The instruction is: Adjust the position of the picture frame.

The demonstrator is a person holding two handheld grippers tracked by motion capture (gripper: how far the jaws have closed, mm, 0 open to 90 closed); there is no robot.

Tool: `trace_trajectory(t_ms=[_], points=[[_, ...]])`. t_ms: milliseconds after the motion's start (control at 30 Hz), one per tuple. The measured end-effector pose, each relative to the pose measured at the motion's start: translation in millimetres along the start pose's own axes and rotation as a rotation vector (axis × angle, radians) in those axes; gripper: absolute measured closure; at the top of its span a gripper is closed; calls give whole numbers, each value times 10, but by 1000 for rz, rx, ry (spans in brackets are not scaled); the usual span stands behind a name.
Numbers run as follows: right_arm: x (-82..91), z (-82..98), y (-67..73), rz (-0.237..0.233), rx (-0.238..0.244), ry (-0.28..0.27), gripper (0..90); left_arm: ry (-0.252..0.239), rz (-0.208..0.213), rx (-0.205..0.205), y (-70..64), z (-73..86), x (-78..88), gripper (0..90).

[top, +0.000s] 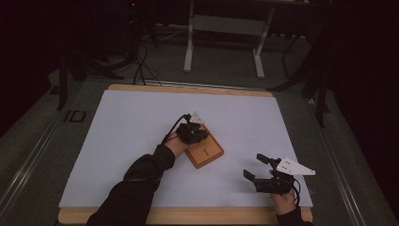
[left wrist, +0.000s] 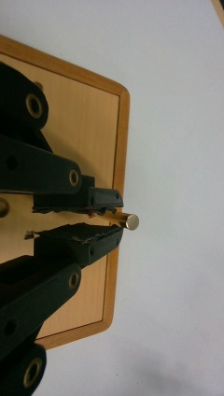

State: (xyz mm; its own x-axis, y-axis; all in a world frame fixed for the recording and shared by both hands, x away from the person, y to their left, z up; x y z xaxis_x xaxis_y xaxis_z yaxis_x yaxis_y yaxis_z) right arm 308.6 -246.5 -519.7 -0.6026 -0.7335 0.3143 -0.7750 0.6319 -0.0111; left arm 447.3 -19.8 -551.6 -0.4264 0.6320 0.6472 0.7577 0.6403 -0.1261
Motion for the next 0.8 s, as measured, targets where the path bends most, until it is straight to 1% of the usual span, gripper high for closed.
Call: trace_trajectory(t_ms=[33, 67, 100, 133, 167, 200, 233, 267, 300, 333, 367, 400, 433, 500, 533, 567, 633, 667, 700, 767, 800], points=[[1, 2, -3, 1, 0, 0, 139, -6, -6, 3, 7, 0, 6, 838], [1, 3, -5, 0, -1, 0, 139, -6, -13, 13, 38, 3, 15, 839], [0, 4, -7, 0, -4, 0, 140, -8, -13, 21, 65, 2, 20, 863], [0, 4, -5, -1, -5, 0, 139, -8, -33, 25, 105, 1, 21, 869], [0, 5, -4, 0, -4, 0, 139, -4, -35, 38, 140, -5, 12, 895], [0, 5, -4, 0, -4, 0, 139, -4, -35, 38, 140, -5, 12, 899], [-3, 5, -1, 0, -4, 0, 139, -5, -50, 43, 196, -25, -3, 899], [-9, 7, 4, -2, -4, 2, 139, -3, -55, 48, 224, -36, -13, 900], [-11, 7, 5, -3, -3, 2, 139, -7, -52, 53, 253, -56, -35, 900], [-13, 8, 7, -5, -2, 3, 139, -8, -62, 52, 275, -67, -48, 900], [-13, 8, 7, -5, -2, 3, 139, -8, -62, 52, 275, -67, -48, 900], [-12, 9, 6, -5, 0, 3, 139, -14, -64, 70, 339, -102, -104, 900], [-5, 7, 2, -4, -5, 0, 139, -13, -68, 77, 364, -114, -126, 900], [0, 9, -5, -4, -7, -2, 139, -13, -82, 78, 402, -140, -174, 900], [2, 9, -6, -5, -9, -3, 139, -9, -81, 80, 414, -155, -199, 900], [2, 8, -5, -6, -11, -4, 139, -13, -88, 72, 424, -175, -221, 900], [1, 10, -1, -9, -10, -3, 139, -23, -82, 80, 444, -219, -260, 900], [-1, 10, 2, -11, -10, -4, 139, -26, -92, 75, 457, -238, -281, 900], [-3, 10, 4, -11, -8, -3, 139, -20, -93, 75, 471, -250, -306, 900], [-5, 13, 8, -15, -9, -3, 139, -4, -116, 61, 500, -267, -361, 900], [-6, 14, 9, -16, -9, -3, 139, -2, -111, 67, 511, -276, -384, 900]])
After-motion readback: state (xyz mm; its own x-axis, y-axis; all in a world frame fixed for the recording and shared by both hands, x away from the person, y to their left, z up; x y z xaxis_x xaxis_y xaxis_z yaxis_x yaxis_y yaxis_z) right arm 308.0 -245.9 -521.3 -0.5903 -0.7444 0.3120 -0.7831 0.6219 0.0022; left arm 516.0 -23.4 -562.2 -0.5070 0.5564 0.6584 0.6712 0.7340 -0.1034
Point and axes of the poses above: each handheld gripper's, and its own axes: x roughly backward along the jaws, z roughly out of its underside, y roughly to its left, the point moved 7 cm from there along -x, roughly forward along the jaws, and after that the axes turned 6 degrees about x, right-handed, at the moved point
